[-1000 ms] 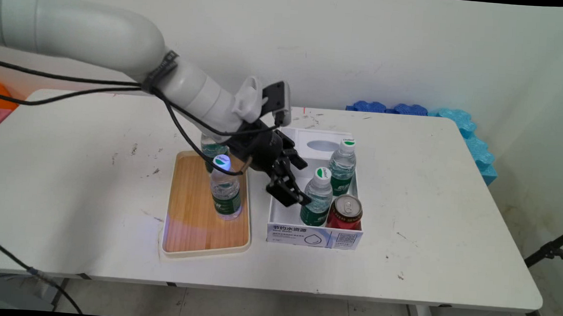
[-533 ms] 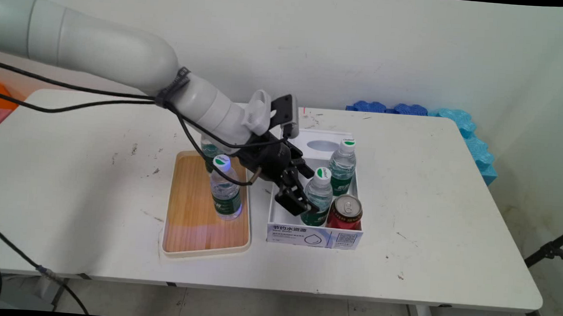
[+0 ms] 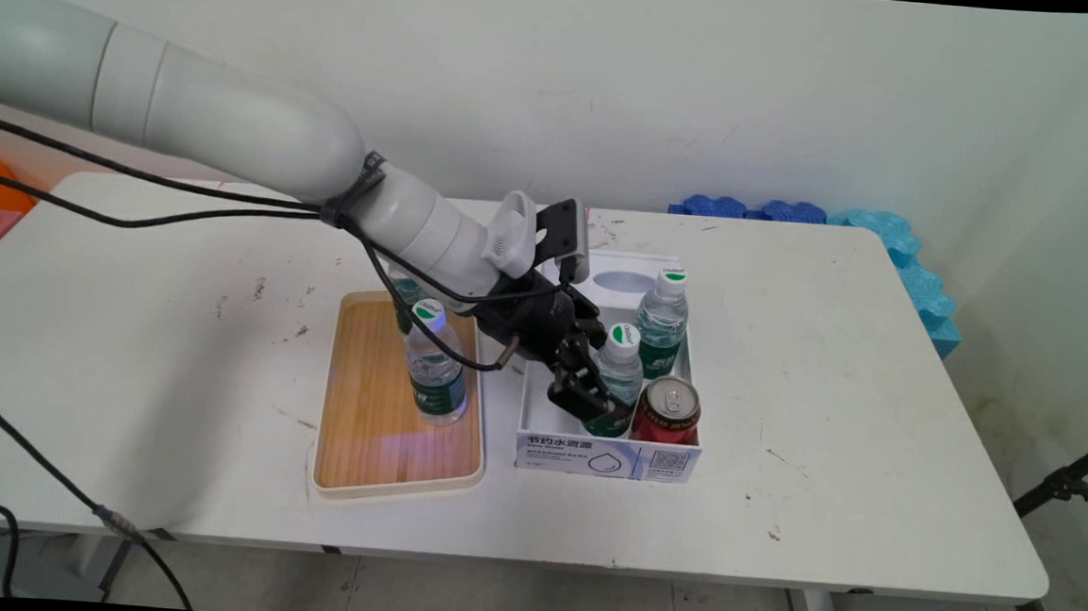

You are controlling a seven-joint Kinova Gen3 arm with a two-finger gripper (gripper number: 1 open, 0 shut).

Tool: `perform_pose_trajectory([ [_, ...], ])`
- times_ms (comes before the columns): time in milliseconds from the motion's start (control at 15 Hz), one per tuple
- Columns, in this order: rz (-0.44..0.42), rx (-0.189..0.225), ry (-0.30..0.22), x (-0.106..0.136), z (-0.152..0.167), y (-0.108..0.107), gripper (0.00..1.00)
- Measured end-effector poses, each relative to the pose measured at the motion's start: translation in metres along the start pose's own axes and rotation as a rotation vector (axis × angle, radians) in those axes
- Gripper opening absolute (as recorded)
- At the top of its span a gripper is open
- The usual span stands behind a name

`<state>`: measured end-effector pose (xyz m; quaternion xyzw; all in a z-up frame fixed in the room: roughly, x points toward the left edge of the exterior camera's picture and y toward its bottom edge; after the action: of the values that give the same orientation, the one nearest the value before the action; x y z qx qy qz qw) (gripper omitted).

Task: Pick up the green bottle from the white box, then place the picked object on the tray

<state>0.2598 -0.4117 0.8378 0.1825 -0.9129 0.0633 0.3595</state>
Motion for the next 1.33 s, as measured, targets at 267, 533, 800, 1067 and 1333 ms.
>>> perform_pose_trajectory([
  [267, 0.012, 0.005, 0.006, -0.003, 0.004, 0.0, 0.0],
  [533, 0.025, 0.012, 0.015, -0.006, 0.002, -0.001, 0.0],
  [800, 0.027, 0.032, 0.045, -0.006, -0.016, -0.004, 0.0],
  [1067, 0.02, 0.049, 0.089, -0.003, -0.055, -0.003, 0.0],
  [1333, 0.018, 0.048, 0.135, -0.001, -0.112, 0.003, 0.0],
])
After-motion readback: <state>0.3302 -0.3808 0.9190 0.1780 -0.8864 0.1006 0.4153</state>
